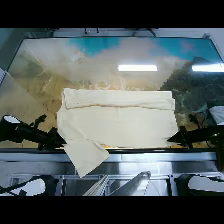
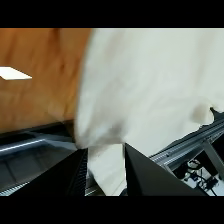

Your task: Fold the shirts.

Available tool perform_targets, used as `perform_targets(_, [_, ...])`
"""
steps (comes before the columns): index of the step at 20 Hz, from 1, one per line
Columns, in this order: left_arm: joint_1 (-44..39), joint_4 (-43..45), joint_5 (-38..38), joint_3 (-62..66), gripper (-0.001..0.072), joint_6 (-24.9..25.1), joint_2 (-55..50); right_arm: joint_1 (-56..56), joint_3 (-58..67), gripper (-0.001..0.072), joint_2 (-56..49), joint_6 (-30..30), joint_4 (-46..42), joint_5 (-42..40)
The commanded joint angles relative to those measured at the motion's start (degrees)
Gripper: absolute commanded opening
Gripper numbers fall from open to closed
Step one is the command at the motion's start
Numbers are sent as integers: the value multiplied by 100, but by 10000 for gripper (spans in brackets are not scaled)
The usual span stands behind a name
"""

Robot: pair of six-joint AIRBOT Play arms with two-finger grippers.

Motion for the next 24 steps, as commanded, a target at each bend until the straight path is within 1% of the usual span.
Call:
perform_targets(1, [-330, -48, 697, -214, 247, 50, 11, 4, -9, 14, -2, -76, 164, -466])
perform_targets(3, [-446, -291, 868, -201, 245, 57, 11, 4, -9, 14, -2, -76, 216, -439])
perform_targets(5, [-507, -332, 758, -155, 246, 98, 11, 2, -9, 14, -2, -74, 227, -354])
perform_targets(9, [-501, 267, -284, 310, 247, 68, 13, 2, -9, 14, -2, -74, 227, -356])
perform_targets(11, [-501, 396, -730, 590, 247, -24, 20, 2, -9, 14, -2, -74, 229, -345])
perform_targets(12, [-485, 391, -828, 667, 258, -35, 72, 2, -9, 14, -2, -74, 229, -345])
perform_targets(13, [-442, 396, -831, 686, 286, -33, 199, 2, -9, 14, -2, -74, 227, -345])
perform_targets(16, [-35, 380, -686, 490, 287, -33, 732, 2, -9, 14, -4, -76, 267, -378])
perform_targets(18, [350, 72, -323, 35, 286, -28, 1220, 2, -9, 14, -4, -76, 271, -415])
perform_targets(20, [601, 98, 103, -511, 286, -28, 1600, 2, -9, 14, -4, -76, 271, -413])
perform_targets(22, [734, 87, 385, -940, 286, -37, 1742, 2, -9, 14, -4, -79, 299, -413])
perform_targets(24, [680, -68, 557, -1034, 286, -107, 1692, 2, -9, 14, -4, -146, 446, -404])
